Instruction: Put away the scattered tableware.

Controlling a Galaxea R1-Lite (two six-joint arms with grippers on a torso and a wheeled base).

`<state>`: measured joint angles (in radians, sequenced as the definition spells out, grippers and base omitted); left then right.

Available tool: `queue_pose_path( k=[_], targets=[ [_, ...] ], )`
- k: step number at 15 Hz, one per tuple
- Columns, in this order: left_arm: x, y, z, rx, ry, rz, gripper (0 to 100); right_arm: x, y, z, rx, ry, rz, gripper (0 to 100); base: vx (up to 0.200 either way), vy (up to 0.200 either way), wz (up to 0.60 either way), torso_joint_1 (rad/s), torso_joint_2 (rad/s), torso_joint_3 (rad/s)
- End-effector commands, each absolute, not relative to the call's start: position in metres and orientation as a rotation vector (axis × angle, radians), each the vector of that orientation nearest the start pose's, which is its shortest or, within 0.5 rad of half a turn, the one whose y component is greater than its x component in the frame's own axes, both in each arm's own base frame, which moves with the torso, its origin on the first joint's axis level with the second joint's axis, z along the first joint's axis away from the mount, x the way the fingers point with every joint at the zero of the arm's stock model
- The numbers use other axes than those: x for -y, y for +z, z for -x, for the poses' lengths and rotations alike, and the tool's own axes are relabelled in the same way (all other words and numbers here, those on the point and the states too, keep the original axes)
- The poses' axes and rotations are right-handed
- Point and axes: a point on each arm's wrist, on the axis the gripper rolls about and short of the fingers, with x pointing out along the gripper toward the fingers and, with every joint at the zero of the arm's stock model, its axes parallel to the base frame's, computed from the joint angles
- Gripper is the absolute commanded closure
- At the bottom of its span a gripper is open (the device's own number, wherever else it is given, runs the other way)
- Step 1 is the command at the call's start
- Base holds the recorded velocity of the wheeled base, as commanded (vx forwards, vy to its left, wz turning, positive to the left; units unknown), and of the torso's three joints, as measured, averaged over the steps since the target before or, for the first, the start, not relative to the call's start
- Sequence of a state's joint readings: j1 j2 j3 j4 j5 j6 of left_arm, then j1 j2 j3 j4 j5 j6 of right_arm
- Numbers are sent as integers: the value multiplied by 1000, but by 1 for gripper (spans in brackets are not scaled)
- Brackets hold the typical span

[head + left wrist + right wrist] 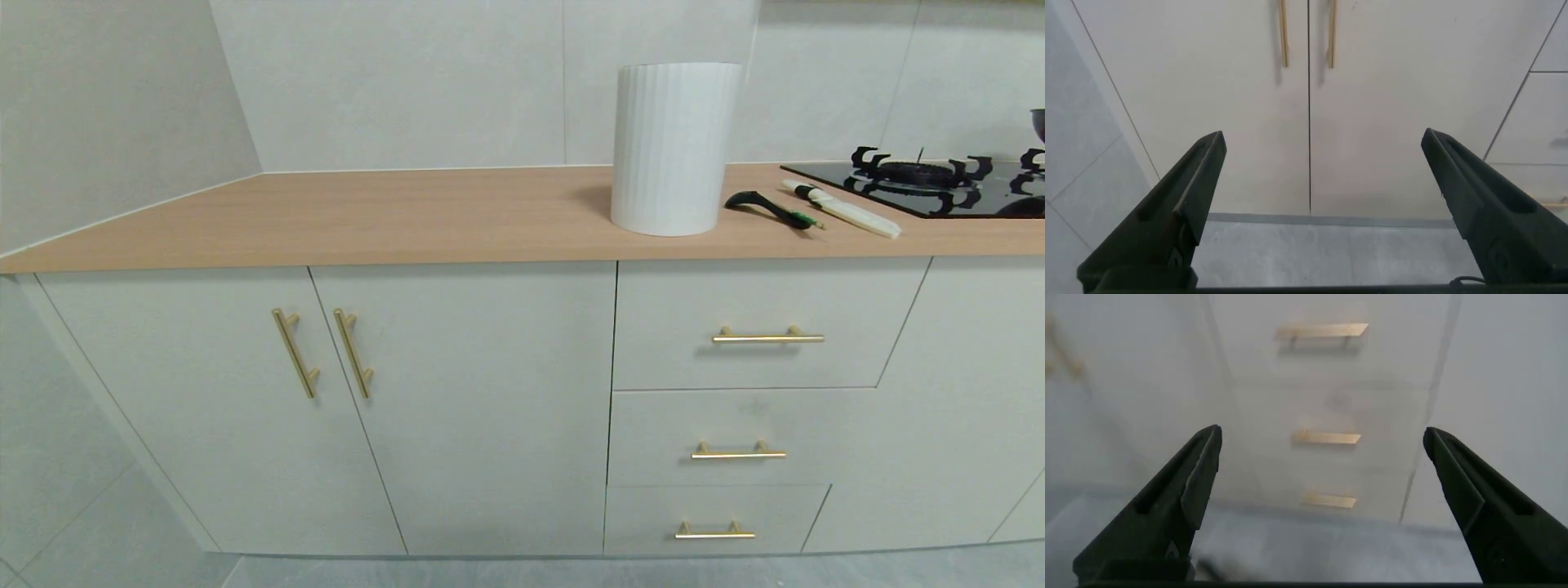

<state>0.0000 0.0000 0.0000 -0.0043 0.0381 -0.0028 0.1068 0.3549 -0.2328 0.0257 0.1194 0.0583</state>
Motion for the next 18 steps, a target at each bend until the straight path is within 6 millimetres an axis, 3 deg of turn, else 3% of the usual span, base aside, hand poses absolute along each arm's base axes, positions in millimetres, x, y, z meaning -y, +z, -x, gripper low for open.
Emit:
queue_pose_path(
  k=[1,3,4,5,6,9,10,11,14,18],
  targets=[
    [-1,76,23,5,38,3,0,-18,151,-83,-508,304,-30,0,0,0,0,0,0,0],
    [-1,76,23,5,38,3,0,-25,147,-119,-597,298,-23,0,0,0,0,0,0,0],
    [-1,76,23,5,38,3,0,-30,139,-149,-671,295,-17,0,0,0,0,0,0,0],
    [-1,76,23,5,38,3,0,-32,133,-161,-706,295,-13,0,0,0,0,0,0,0],
    [-1,76,23,5,38,3,0,-37,118,-187,-762,300,5,0,0,0,0,0,0,0],
    [-1,76,23,6,38,3,0,-45,89,-236,-792,292,10,0,0,0,0,0,0,0],
    [-1,76,23,5,38,3,0,-46,84,-242,-799,290,11,0,0,0,0,0,0,0],
    [-1,76,23,5,38,3,0,-50,65,-260,-814,281,16,0,0,0,0,0,0,0],
    [-1,76,23,5,38,3,0,-55,25,-289,-815,213,50,0,0,0,0,0,0,0],
    [-1,76,23,5,38,3,0,-56,-13,-304,-735,156,57,0,0,0,0,0,0,0]
  ],
)
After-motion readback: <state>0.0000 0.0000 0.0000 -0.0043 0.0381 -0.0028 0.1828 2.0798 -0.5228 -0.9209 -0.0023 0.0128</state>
